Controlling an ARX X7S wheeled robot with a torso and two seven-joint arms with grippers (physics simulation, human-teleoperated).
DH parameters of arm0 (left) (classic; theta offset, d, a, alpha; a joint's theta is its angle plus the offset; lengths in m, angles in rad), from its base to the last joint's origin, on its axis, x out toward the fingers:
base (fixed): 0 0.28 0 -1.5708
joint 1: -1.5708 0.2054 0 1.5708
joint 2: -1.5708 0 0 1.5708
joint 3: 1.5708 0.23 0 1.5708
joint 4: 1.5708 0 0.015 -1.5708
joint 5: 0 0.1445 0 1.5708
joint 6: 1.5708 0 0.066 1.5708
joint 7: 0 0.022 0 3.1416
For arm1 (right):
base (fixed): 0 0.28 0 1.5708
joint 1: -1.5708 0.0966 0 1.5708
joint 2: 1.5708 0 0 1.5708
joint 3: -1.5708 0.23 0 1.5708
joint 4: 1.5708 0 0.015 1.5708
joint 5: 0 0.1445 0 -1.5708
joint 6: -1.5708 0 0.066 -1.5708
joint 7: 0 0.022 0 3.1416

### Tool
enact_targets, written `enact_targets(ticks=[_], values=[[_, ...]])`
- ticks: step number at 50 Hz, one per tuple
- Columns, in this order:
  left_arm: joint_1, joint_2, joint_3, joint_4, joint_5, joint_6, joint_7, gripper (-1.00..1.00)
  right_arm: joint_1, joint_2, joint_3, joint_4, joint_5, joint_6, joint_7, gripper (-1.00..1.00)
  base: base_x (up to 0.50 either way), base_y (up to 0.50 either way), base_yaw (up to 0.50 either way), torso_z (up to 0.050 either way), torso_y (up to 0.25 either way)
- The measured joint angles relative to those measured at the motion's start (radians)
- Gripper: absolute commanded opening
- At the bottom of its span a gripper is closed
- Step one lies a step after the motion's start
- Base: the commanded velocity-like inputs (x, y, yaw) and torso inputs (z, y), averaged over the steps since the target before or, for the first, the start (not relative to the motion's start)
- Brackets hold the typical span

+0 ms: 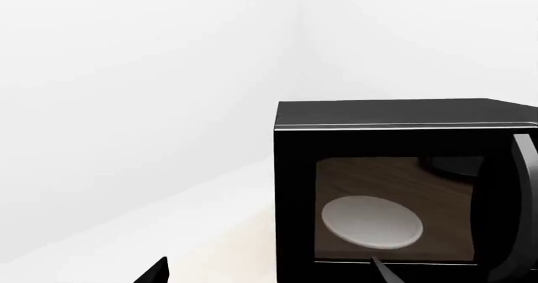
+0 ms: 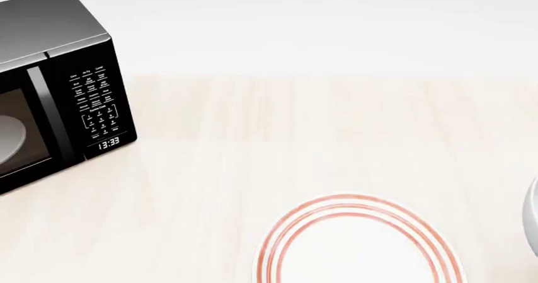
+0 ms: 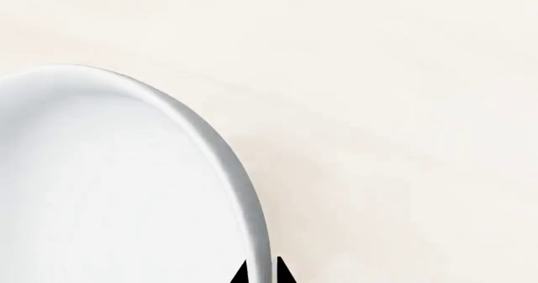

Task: Put the white bowl to the right of the plate.

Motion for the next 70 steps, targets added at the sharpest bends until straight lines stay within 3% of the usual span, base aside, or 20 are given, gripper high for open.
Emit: enact_targets(ticks=[39, 40, 56, 70], values=[[0.009, -0.007, 0.011, 0.009, -0.002, 0.003, -0.013, 1.0, -0.044, -0.053, -0.028, 0.111, -0.054, 0.036, -0.095, -1.0, 0.0, 0.0, 0.0, 0.0, 0.001], [0.009, -0.007, 0.011, 0.009, -0.003, 0.003, -0.013, 1.0, -0.045, -0.052, -0.028, 0.108, -0.055, 0.033, -0.094, 1.0, 0.0, 0.0, 0.0, 0.0, 0.0], [0.011, -0.011, 0.014, 0.01, -0.006, 0.005, -0.016, 1.0, -0.038, -0.02, 0.002, 0.035, -0.08, -0.028, -0.078, 1.0, 0.0, 0.0, 0.0, 0.0, 0.0], [0.013, -0.013, 0.017, 0.012, -0.007, 0.007, -0.02, 1.0, 0.039, 0.12, 0.033, -0.28, -0.205, -0.164, 0.064, 1.0, 0.0, 0.0, 0.0, 0.0, 0.0]])
